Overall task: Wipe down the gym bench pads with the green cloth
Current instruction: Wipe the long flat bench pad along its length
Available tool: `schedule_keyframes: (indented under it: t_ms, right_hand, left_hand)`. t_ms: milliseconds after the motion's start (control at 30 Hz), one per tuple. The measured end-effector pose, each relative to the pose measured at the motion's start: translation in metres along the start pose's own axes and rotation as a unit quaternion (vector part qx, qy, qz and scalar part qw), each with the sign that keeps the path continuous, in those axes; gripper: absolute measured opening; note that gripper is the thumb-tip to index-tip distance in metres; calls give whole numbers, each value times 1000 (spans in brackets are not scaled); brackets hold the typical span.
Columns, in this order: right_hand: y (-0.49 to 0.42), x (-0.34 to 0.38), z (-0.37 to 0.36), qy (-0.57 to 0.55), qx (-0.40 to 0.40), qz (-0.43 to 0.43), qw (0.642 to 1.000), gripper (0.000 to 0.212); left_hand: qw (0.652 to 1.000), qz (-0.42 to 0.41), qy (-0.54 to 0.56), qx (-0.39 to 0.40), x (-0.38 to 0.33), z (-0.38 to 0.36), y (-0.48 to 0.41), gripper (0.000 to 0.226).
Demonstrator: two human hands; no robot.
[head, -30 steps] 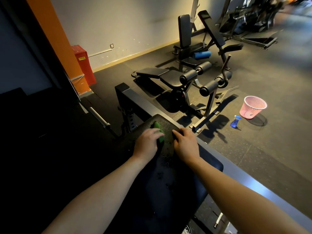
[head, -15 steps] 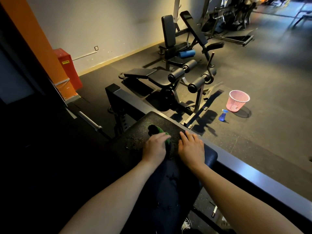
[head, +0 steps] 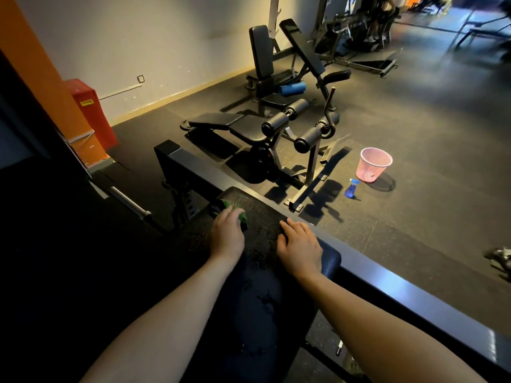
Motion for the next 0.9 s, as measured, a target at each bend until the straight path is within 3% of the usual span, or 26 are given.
schedule_keyframes:
  t_ms: [133, 233, 333, 467, 567, 667, 800, 900]
  right_hand:
    - [-4, -8, 3, -18, 34, 38, 999, 45]
    - [-1, -29, 18, -63, 62, 67, 994, 43]
    - [21, -57, 33, -31, 16, 64, 997, 44]
    - [36, -70, 30, -24, -3, 55, 998, 45]
    - [35, -69, 29, -19, -1, 60, 998, 46]
    - [34, -69, 27, -24, 5, 68, 997, 47]
    - [34, -69, 28, -30, 3, 76, 997, 47]
    - [34, -72, 28, -41, 11, 76, 996, 47]
  left_hand:
    - [999, -50, -9, 19, -20, -10, 16, 33]
    - [988, -149, 4, 49, -68, -30, 58, 32]
    - [979, -195, 1, 55, -98, -49, 88, 32]
    - [982, -179, -33, 48, -88, -38, 67, 33]
    - [998, -53, -27, -22, -39, -9, 31, 35]
    - [999, 43, -17, -16, -14, -7, 19, 34]
    - [1000, 17, -22, 2, -46, -24, 40, 32]
    - [998, -60, -13, 32, -91, -48, 77, 31]
Point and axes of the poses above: each hand's wrist, its own y-axis away from the middle knuckle, its own z-axis out of the back of the hand, x = y × z, the point moved 9 cm from there along -y, towards the middle knuckle, and after that the axes turned 6 degrees about -y, right-handed, at the moved point
